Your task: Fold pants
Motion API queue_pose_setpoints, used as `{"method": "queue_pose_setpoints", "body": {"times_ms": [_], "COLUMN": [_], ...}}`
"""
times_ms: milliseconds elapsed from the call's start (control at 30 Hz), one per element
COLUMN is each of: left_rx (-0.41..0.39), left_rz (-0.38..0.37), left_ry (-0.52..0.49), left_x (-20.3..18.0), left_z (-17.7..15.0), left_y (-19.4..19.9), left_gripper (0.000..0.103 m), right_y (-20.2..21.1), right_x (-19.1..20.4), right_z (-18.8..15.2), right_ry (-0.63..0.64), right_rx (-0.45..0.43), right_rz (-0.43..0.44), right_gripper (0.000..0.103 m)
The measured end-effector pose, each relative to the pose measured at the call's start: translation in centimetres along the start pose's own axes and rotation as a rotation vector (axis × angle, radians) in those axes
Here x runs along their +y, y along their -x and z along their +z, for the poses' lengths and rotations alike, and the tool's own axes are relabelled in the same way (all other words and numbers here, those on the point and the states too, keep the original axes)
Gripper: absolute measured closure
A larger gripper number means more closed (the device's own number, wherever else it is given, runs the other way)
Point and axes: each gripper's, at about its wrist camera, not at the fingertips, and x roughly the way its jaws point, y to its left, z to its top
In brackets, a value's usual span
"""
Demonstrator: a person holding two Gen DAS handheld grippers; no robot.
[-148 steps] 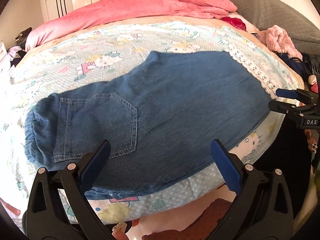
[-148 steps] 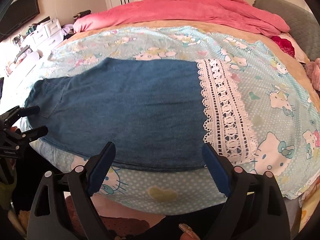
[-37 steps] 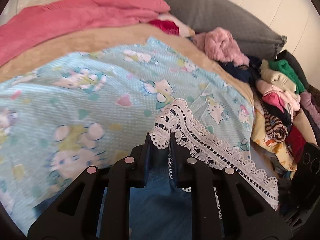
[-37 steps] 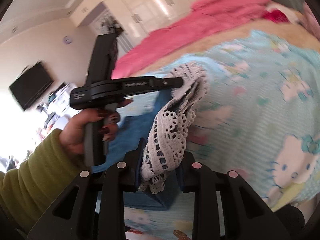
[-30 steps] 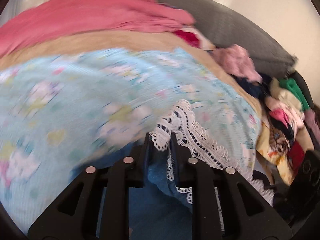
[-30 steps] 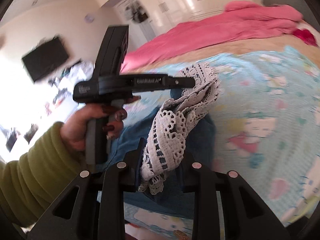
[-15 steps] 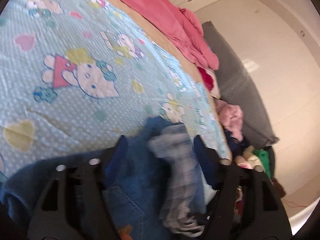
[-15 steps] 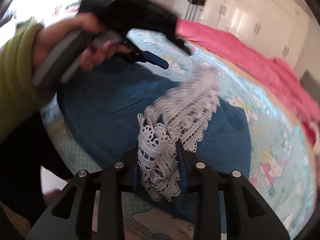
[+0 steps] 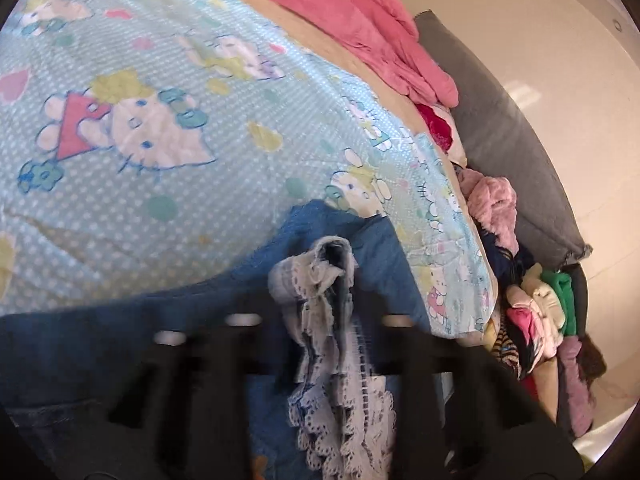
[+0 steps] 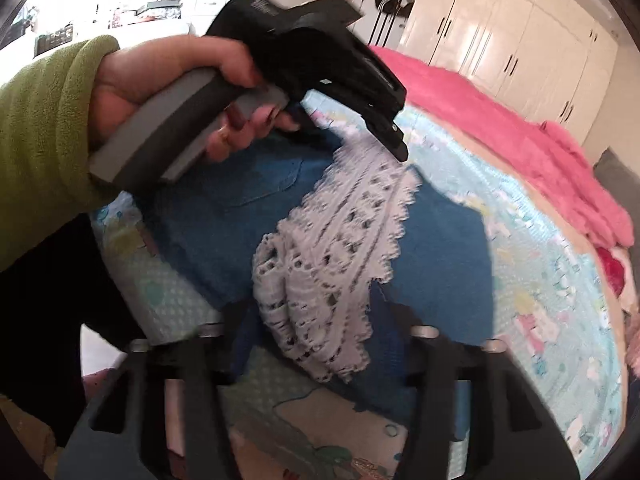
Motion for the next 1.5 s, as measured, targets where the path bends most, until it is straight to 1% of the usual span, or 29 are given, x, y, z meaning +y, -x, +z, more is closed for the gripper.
{"method": "queue_pose_setpoints", "body": {"times_ms": [100,167,233,300,333,367,400,433,467,500,533,600,633,667,700,767,833,1000,1033,1067,1133,1167,1200,1233,1333,1367,1433,1467,1500], "left_rx": [-0.044,-0.078,-0.079,-0.063,-0.054,-0.047,-0.043,-0.042,-0.041,-0.044,-0.049,-0.069,-0.078,-0.092,-0.109,-0.152,-0.186,-0.236,-0.242,-0.239,-0.220,-0.211,-0.195,-0.169,-0.113,-0.091,-0.051,-0.033,-0.024], "left_rz": [0.005,0.039,0.045,0.079,0.098,0.106,0.117,0.116,0.111,0.112,0.116,0.132,0.137,0.148,0.160,0.182,0.221,0.274,0.281,0.284,0.297,0.300,0.302,0.301,0.346,0.360,0.395,0.412,0.410], "left_ry": [-0.042,-0.072,-0.049,-0.030,-0.011,0.002,0.020,0.027,0.029,0.025,0.017,-0.003,-0.010,-0.018,-0.029,-0.067,-0.105,-0.171,-0.178,-0.190,-0.231,-0.243,-0.257,-0.279,-0.338,-0.350,-0.360,-0.361,-0.357], "left_x": [-0.9,-1.0,-0.4,0.8,1.5,2.1,2.6,2.9,3.1,3.0,2.9,2.5,2.3,2.1,1.8,0.7,-0.4,-2.8,-3.3,-3.8,-4.8,-5.0,-5.4,-5.8,-6.5,-6.5,-6.0,-5.6,-5.2], "left_z": [0.0,0.3,0.6,0.5,0.3,0.2,0.1,0.1,0.1,0.0,0.0,-0.3,-0.4,-0.6,-0.7,-1.2,-2.3,-6.1,-7.0,-7.7,-9.2,-9.7,-10.2,-10.8,-12.7,-13.1,-13.9,-14.3,-14.7], "left_y": [1.0,2.0,1.9,1.5,1.2,1.0,0.9,0.8,0.9,1.1,1.3,2.4,2.9,3.6,4.2,5.6,6.7,8.8,9.0,8.9,8.7,8.6,8.2,7.7,6.0,5.5,4.6,4.3,4.2], "left_gripper": [0.092,0.092,0.092,0.092,0.089,0.088,0.083,0.080,0.080,0.077,0.073,0.069,0.064,0.063,0.063,0.062,0.062,0.063,0.063,0.063,0.064,0.065,0.071,0.072,0.072,0.072,0.072,0.072,0.071], "right_y": [0.4,0.6,0.1,-0.7,-1.1,-1.4,-1.6,-1.5,-1.4,-1.0,-0.7,0.4,1.0,1.4,2.2,3.0,4.0,5.1,5.1,5.2,4.8,4.7,4.5,4.0,3.3,3.0,1.9,1.5,1.2], "right_x": [0.4,0.5,0.8,1.5,1.7,2.0,2.1,2.1,2.0,1.6,1.0,-0.2,-0.7,-1.0,-1.9,-3.2,-5.1,-10.1,-11.0,-11.5,-12.3,-12.7,-12.9,-12.6,-11.3,-11.1,-10.6,-10.5,-10.8], "right_z": [0.7,1.4,1.8,2.0,1.9,1.8,1.7,1.7,1.7,1.8,1.9,1.6,1.4,1.1,0.7,0.2,-0.5,-2.2,-2.5,-2.9,-3.5,-3.8,-3.9,-4.4,-4.0,-4.1,-4.6,-4.8,-5.1], "right_ry": [0.024,0.028,0.024,0.032,0.035,0.046,0.053,0.055,0.051,0.030,0.004,-0.056,-0.076,-0.089,-0.118,-0.163,-0.209,-0.353,-0.379,-0.396,-0.425,-0.435,-0.447,-0.451,-0.419,-0.408,-0.394,-0.399,-0.421], "right_rx": [-0.022,-0.039,-0.033,-0.004,0.001,0.004,0.001,-0.005,-0.008,-0.009,-0.006,-0.011,-0.012,-0.012,-0.013,-0.009,-0.016,-0.034,-0.030,-0.027,-0.008,-0.001,0.008,0.015,0.035,0.053,0.119,0.141,0.151], "right_rz": [-0.009,0.009,0.038,0.069,0.066,0.075,0.076,0.081,0.091,0.121,0.153,0.224,0.255,0.270,0.293,0.325,0.299,0.204,0.197,0.199,0.197,0.193,0.197,0.210,0.215,0.215,0.198,0.194,0.203], "right_gripper": [0.087,0.087,0.087,0.087,0.086,0.082,0.081,0.078,0.075,0.073,0.066,0.063,0.058,0.050,0.048,0.041,0.041,0.041,0.045,0.055,0.062,0.063,0.064,0.065,0.065,0.065,0.066,0.067,0.067]}}
